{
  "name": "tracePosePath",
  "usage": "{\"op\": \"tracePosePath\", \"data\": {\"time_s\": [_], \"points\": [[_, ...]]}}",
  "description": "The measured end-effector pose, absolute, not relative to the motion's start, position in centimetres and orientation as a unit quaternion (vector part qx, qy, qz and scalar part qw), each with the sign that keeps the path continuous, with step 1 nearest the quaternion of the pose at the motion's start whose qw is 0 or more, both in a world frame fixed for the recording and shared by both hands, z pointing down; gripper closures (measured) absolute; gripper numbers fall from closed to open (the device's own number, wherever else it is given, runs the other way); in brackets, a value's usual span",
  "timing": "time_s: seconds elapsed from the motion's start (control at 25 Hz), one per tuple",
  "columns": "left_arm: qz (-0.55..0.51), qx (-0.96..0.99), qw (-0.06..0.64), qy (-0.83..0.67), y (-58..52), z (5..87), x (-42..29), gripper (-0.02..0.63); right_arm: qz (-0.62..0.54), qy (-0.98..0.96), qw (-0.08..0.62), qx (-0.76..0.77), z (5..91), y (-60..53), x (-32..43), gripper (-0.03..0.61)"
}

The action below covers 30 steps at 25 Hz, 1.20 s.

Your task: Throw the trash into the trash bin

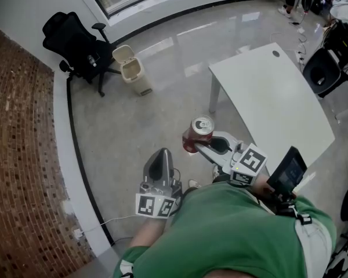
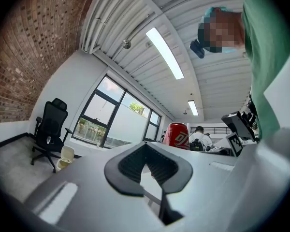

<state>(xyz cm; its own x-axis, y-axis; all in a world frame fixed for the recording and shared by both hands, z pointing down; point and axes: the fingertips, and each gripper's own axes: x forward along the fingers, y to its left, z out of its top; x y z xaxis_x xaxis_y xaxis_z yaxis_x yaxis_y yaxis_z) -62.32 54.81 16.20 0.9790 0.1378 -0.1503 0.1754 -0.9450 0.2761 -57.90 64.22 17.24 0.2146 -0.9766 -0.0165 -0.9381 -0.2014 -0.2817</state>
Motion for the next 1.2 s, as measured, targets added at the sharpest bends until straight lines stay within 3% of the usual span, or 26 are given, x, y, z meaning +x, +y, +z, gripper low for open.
{"op": "tracePosePath", "data": {"time_s": [0.24, 1.2], "points": [[-0.045, 0.992, 0.104, 0.064, 54.3, 17.1, -62.3, 0.606, -0.066, 0.606, 0.013, -0.793, 18.2, 62.4, -58.3, 0.509], [-0.042, 0.99, 0.123, 0.06, 48.2, 18.1, -65.2, 0.606, -0.089, 0.591, -0.003, -0.802, 19.9, 56.6, -60.3, 0.509]]}}
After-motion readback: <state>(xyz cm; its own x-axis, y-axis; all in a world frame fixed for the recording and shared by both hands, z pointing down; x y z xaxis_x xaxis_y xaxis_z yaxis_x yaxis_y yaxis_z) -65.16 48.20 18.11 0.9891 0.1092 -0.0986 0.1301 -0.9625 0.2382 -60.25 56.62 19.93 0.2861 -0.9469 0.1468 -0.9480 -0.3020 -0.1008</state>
